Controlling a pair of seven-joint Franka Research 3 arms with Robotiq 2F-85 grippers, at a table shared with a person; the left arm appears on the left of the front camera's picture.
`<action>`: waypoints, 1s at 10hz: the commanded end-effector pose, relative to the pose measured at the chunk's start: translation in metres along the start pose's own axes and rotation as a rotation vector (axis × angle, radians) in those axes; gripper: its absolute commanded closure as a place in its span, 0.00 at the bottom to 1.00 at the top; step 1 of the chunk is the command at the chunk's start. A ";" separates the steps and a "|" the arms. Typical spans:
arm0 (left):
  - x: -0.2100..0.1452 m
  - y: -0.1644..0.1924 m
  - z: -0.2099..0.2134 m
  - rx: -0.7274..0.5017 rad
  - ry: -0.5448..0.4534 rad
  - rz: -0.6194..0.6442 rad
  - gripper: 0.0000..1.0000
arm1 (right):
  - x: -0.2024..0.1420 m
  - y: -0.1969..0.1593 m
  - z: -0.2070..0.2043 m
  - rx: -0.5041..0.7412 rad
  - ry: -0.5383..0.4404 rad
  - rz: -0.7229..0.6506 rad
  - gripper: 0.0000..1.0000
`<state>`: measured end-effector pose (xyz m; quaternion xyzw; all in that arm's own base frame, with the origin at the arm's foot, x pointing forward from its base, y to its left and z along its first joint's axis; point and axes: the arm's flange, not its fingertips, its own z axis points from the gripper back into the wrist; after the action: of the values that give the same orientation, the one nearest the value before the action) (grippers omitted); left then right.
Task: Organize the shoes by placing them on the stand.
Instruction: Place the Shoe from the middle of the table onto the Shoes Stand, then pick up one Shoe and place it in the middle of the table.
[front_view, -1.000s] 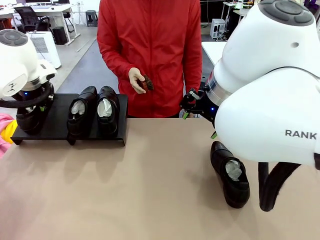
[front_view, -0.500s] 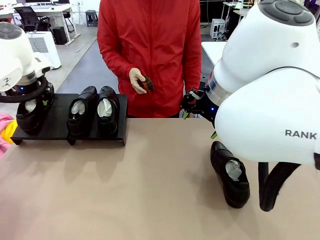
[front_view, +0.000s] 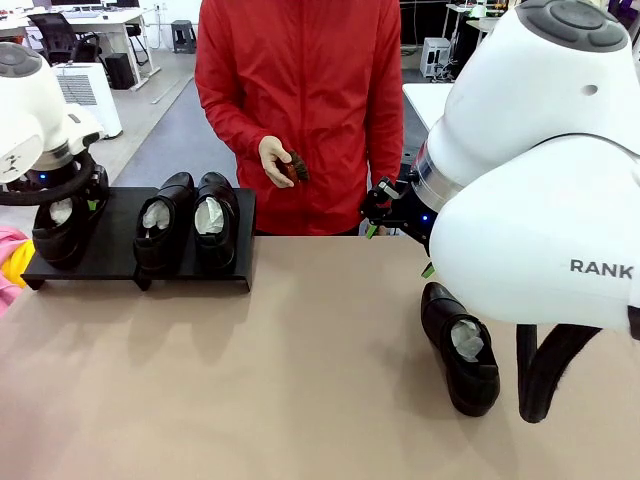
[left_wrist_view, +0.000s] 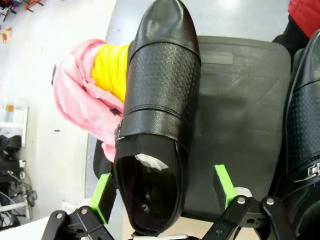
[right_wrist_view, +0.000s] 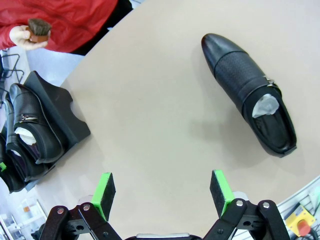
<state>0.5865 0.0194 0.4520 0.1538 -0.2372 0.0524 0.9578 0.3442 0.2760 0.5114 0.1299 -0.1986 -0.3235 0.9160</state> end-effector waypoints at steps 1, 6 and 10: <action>0.003 0.001 0.001 -0.001 -0.007 -0.002 0.00 | 0.003 0.002 0.000 0.006 0.013 0.017 0.00; 0.004 -0.001 0.014 0.028 -0.022 0.001 0.00 | 0.003 0.002 0.000 0.006 0.013 0.017 0.00; -0.017 -0.018 0.095 0.104 -0.190 0.038 0.00 | 0.003 0.002 0.000 0.006 0.013 0.017 0.00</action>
<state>0.5555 -0.0145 0.5262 0.1760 -0.3013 0.0543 0.9356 0.3443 0.2760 0.5113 0.1299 -0.1985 -0.3235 0.9160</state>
